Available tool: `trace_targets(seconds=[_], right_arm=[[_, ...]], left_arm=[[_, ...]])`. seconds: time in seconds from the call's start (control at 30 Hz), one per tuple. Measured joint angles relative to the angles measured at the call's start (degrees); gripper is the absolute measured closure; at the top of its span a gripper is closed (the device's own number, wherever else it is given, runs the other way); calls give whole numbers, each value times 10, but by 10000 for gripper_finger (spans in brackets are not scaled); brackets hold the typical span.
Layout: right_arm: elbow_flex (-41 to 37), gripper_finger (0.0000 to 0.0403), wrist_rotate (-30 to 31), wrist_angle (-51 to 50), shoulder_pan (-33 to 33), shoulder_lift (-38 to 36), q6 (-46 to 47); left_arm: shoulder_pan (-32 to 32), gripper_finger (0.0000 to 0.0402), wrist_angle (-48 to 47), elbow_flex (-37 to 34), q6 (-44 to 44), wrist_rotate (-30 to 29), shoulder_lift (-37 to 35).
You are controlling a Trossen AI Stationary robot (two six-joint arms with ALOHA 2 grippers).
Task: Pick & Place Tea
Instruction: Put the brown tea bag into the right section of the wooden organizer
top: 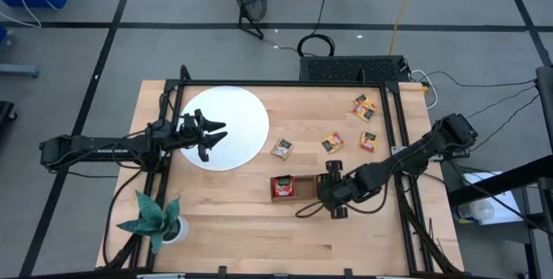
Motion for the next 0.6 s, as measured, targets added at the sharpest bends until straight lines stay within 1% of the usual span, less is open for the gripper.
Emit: trace_targets(seconds=[0.17, 0.47, 0.6], right_arm=[[-1, 403, 1, -4, -7, 10, -15], [-9, 403, -2, -11, -10, 78, -54], [-9, 403, 3, -10, -10, 95, -63]], left_arm=[[0, 236, 0, 0, 0, 0, 0], [0, 236, 0, 0, 0, 0, 0], [0, 236, 0, 0, 0, 0, 0]])
